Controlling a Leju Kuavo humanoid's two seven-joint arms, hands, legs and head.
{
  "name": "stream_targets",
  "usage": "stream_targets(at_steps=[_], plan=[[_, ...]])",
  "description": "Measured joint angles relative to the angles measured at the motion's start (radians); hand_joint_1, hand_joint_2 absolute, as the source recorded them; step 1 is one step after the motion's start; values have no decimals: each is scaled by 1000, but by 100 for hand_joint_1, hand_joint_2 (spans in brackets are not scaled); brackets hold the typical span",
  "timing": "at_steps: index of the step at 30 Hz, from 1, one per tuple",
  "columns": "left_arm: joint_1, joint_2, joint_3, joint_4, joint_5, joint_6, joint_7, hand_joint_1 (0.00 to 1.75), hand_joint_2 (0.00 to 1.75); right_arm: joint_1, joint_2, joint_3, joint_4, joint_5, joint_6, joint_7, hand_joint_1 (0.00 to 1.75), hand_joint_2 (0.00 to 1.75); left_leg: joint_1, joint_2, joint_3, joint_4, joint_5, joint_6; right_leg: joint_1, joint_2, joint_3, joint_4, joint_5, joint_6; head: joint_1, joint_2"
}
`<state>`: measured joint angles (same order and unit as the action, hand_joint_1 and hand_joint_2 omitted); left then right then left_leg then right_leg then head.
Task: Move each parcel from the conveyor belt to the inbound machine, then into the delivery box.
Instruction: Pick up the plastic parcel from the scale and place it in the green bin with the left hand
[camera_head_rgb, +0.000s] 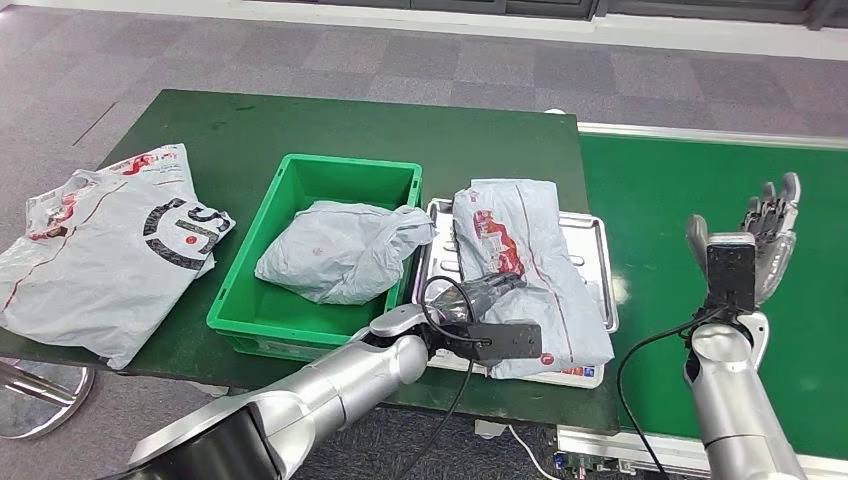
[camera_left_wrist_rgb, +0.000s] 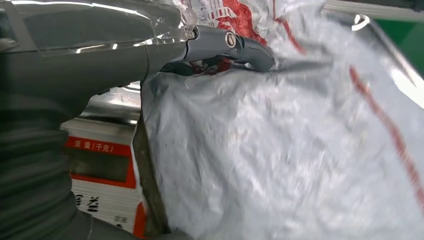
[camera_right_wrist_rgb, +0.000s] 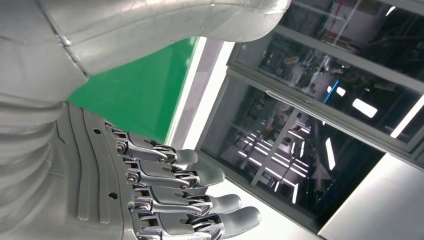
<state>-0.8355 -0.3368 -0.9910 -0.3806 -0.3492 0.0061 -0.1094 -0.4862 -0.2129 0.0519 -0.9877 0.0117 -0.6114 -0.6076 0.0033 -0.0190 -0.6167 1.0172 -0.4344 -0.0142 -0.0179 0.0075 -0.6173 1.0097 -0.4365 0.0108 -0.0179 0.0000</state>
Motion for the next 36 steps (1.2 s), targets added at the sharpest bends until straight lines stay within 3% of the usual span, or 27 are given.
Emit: stream_targets(at_steps=[5, 9, 28, 36], plan=[[-10, 0, -105, 10, -64, -26, 41, 0, 175, 0, 0, 0, -10, 5, 10, 12, 0, 175, 0, -1, 1, 0, 0, 0, 0, -1, 2, 0, 0, 0, 0, 0], [-21, 0, -149, 15, -72, -33, 49, 175, 175, -2, 1, 0, -14, 9, 14, 20, 0, 175, 0, -1, 2, 0, 0, 0, 0, -1, 3, 0, 0, 0, 0, 0], [-32, 0, -120, 9, 12, 211, -10, 175, 175, 72, 1, -6, -120, 56, 45, 59, 0, 175, 0, 0, 2, 0, 0, 0, 0, 0, 2, 0, 0, 0, 0, 0], [-47, 0, -92, -8, 24, 225, -20, 175, 175, 89, 1, -10, -138, 60, 45, 59, 0, 175, 0, 0, 2, 0, 0, 0, 0, 0, 2, 0, 0, 0, 0, 0]])
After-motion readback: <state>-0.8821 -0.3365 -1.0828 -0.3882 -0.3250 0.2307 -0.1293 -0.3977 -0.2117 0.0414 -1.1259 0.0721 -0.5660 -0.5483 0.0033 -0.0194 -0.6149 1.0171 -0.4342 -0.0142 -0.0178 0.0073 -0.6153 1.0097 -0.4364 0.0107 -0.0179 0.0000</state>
